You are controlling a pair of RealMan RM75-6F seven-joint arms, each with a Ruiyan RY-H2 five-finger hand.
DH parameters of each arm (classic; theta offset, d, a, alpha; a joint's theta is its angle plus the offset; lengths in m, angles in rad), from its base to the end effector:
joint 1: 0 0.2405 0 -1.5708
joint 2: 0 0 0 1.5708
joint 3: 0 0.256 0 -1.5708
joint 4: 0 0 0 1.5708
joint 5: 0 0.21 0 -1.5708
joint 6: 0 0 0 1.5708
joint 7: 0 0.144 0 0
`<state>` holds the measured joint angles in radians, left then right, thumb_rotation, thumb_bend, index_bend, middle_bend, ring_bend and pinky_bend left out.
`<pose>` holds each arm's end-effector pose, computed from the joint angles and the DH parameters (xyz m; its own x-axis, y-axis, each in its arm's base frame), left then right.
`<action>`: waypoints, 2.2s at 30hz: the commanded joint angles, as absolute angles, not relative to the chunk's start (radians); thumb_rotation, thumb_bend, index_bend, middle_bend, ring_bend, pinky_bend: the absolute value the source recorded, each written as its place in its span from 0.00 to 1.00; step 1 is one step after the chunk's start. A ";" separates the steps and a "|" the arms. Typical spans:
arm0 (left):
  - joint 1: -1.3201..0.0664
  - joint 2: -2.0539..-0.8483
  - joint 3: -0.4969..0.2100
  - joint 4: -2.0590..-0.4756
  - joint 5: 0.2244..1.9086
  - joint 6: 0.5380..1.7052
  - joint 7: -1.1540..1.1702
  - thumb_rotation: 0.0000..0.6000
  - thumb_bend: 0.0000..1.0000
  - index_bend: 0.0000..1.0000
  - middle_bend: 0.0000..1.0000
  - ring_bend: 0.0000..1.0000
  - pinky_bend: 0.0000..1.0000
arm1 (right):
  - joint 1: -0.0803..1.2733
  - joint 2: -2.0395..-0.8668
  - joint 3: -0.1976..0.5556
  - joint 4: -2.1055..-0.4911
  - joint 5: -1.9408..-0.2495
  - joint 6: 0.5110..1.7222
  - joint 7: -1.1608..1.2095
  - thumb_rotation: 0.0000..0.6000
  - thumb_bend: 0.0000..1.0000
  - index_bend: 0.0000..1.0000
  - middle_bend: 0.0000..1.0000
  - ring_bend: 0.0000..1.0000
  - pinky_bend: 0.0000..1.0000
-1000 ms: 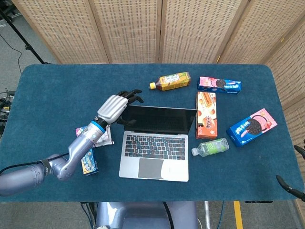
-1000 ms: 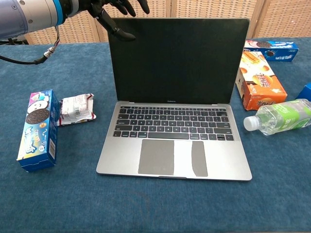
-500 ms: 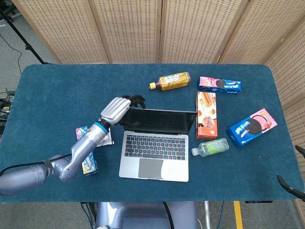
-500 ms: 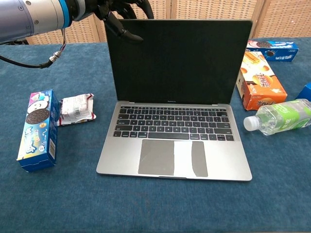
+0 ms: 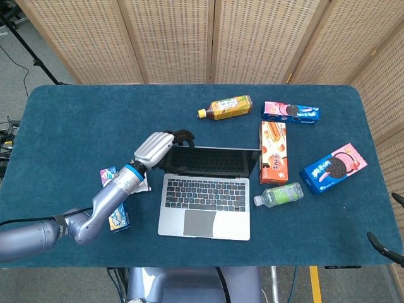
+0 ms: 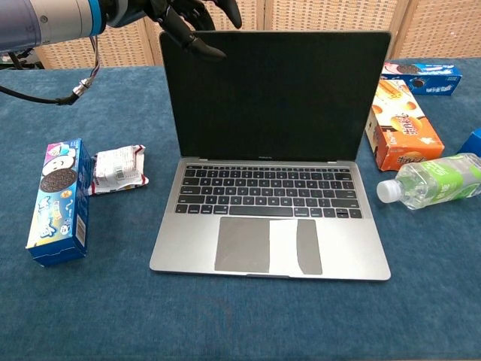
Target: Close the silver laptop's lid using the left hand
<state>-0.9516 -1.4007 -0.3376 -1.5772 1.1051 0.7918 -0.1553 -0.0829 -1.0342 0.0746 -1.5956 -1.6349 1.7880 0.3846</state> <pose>-0.0431 0.3871 0.0315 0.0572 0.4155 0.9078 0.8893 -0.4345 0.1428 -0.3059 -0.1284 0.2203 0.1174 0.2326 0.9655 -0.9862 -0.0873 0.1410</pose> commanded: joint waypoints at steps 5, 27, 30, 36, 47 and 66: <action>-0.945 -1.375 -0.337 -1.630 1.061 0.793 -0.138 1.00 0.19 0.40 0.30 0.40 0.29 | -0.084 -1.034 0.074 -1.599 -1.636 1.791 0.383 1.00 0.24 0.14 0.04 0.12 0.00; -0.927 -1.351 -0.355 -1.762 0.970 0.801 -0.172 1.00 0.19 0.39 0.30 0.41 0.29 | -0.091 -1.033 0.079 -1.602 -1.645 1.815 0.380 1.00 0.24 0.14 0.04 0.12 0.00; -0.922 -1.342 -0.356 -1.788 0.965 0.794 -0.187 1.00 0.18 0.39 0.30 0.41 0.29 | -0.095 -1.033 0.080 -1.605 -1.647 1.823 0.377 1.00 0.24 0.14 0.04 0.12 0.00; -0.907 -1.325 -0.336 -1.838 0.962 0.798 -0.182 1.00 0.18 0.38 0.30 0.41 0.29 | -0.101 -1.030 0.085 -1.606 -1.641 1.835 0.380 1.00 0.24 0.14 0.04 0.12 0.00; -0.886 -1.339 -0.299 -1.863 0.978 0.807 -0.185 1.00 0.18 0.37 0.30 0.41 0.29 | -0.110 -1.025 0.101 -1.600 -1.619 1.853 0.394 1.00 0.24 0.14 0.04 0.12 0.00; -0.852 -1.359 -0.259 -1.910 1.030 0.822 -0.200 1.00 0.15 0.37 0.30 0.41 0.29 | -0.118 -1.016 0.124 -1.600 -1.593 1.866 0.411 1.00 0.24 0.14 0.04 0.12 0.00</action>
<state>-0.8534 -1.3575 -0.2608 -1.9099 1.0288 0.8219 -0.1985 -0.1178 -1.0168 0.1237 -1.6006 -1.5935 1.8655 0.4100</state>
